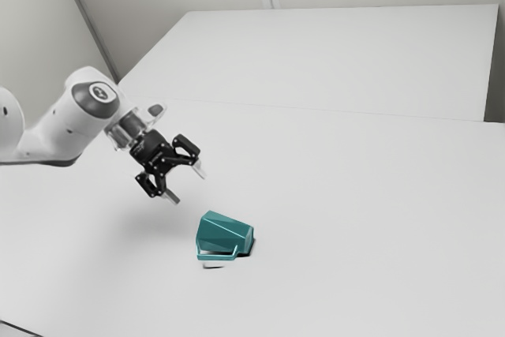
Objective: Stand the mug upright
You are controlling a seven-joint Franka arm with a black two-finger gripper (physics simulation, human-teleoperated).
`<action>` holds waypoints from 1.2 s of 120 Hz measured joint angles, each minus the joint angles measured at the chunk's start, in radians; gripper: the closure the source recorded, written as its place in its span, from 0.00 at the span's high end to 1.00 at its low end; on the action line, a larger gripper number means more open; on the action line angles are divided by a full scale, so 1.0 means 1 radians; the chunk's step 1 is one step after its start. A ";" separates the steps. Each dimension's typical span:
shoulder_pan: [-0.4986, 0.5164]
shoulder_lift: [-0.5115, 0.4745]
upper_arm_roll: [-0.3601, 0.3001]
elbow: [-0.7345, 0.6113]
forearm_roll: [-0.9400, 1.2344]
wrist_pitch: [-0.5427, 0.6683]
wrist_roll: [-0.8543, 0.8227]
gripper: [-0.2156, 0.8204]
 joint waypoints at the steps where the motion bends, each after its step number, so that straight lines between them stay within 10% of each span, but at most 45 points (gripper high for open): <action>1: 0.000 0.000 0.000 -0.003 -0.001 0.003 0.003 0.79; 144: -0.006 0.051 -0.047 -0.105 -0.179 0.138 0.355 0.79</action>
